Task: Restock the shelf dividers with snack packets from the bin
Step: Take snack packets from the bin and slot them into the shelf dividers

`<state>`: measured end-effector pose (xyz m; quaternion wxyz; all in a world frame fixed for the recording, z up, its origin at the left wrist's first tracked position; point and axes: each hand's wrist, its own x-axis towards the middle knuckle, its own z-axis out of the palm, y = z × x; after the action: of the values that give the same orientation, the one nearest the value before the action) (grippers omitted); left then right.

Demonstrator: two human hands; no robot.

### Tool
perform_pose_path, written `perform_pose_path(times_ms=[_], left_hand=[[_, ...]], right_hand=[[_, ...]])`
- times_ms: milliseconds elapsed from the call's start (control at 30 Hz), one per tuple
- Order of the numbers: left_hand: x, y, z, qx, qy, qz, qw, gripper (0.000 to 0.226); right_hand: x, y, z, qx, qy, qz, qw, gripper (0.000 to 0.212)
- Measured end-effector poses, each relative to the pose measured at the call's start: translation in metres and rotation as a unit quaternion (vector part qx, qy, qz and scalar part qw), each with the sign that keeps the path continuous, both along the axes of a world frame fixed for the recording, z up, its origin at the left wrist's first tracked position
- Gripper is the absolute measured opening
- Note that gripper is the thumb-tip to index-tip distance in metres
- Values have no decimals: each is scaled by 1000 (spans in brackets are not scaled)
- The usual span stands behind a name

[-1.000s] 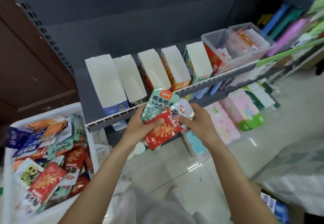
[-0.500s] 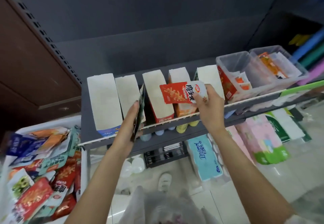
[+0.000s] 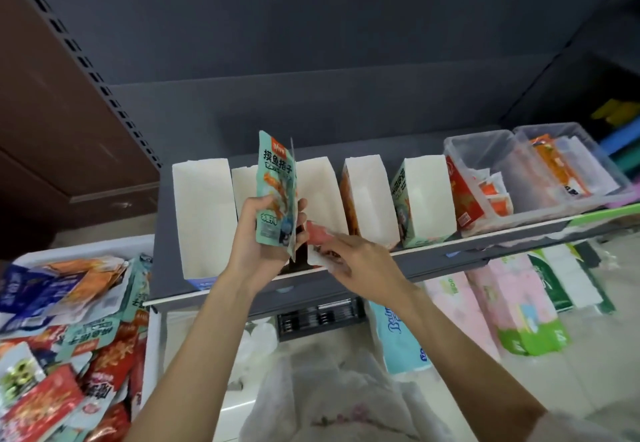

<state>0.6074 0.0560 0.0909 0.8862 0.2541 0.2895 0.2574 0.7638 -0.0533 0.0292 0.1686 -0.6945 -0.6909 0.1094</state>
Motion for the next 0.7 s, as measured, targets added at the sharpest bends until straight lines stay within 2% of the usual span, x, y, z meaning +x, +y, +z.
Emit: perform_pose_path(times_ms=[67,100,200,267,367,500,567,633,700], left_hand=[[5,-3,1,1,-17,-3,1000,92],[8,-4,2,3,-27,-7,1000,91],[19,-9,5,5,-37,-28,999,92],[30,-13,7,-2,-58,-58,997,87],[50,-22,12,-2,-61,-108,992,76],[76,-34,19,8,-12,-129,992,64],[86,-42,27,10,-9,-135,991,52],[95,-50,33,16,3,-139,990,37],[104,-54,33,21,18,-134,991,33]], right_hand=[[9,-7,12,-91,65,15,994,60],[13,-9,24,-99,119,12,988,62],[24,-10,66,-10,288,-55,956,49],[37,-6,88,28,361,-107,926,46],[56,2,108,5,421,-165,892,58],[74,4,105,-23,443,-223,868,76],[82,-2,99,-31,463,-240,852,72],[91,-10,98,-34,516,-250,819,57],[99,-17,98,-17,543,-261,798,43]])
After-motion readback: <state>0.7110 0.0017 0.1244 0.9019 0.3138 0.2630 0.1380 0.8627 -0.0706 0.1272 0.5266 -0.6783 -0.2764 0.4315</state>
